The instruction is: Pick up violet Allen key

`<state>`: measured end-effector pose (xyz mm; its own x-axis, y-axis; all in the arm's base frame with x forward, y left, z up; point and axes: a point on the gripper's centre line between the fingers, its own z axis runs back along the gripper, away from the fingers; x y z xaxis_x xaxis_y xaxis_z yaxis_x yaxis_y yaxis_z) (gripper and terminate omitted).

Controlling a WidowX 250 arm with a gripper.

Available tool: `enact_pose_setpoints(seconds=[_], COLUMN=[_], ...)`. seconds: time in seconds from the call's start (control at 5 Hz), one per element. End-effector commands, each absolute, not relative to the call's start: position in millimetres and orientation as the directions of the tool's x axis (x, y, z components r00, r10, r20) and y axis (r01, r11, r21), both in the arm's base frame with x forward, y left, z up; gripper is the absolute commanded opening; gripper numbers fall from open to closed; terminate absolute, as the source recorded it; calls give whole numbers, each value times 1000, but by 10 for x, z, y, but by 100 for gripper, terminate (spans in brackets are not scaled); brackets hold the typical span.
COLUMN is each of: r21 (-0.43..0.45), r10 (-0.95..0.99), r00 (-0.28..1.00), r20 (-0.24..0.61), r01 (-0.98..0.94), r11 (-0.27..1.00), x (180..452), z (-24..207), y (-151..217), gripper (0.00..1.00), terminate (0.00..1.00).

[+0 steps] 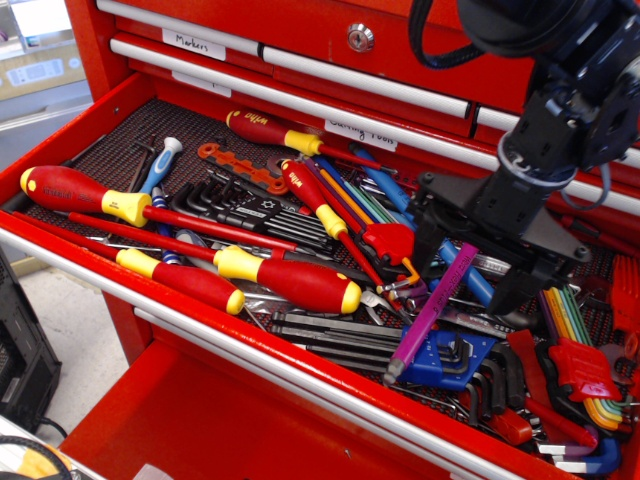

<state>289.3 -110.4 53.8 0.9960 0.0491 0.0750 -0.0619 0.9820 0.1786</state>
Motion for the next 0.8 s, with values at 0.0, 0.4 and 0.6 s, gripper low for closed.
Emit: enact_pose_setpoints(seconds=[0.0, 0.4, 0.6], r21=[150, 90, 66], r10=[131, 239, 249], r00=[980, 950, 949], r20=[152, 201, 195], r01=[-154, -261, -266], r11=[977, 961, 962], x=[2884, 2848, 2859], z=[307, 98, 125], y=[-998, -959, -972], gripper=[100, 100, 0], terminate=[0, 0, 0])
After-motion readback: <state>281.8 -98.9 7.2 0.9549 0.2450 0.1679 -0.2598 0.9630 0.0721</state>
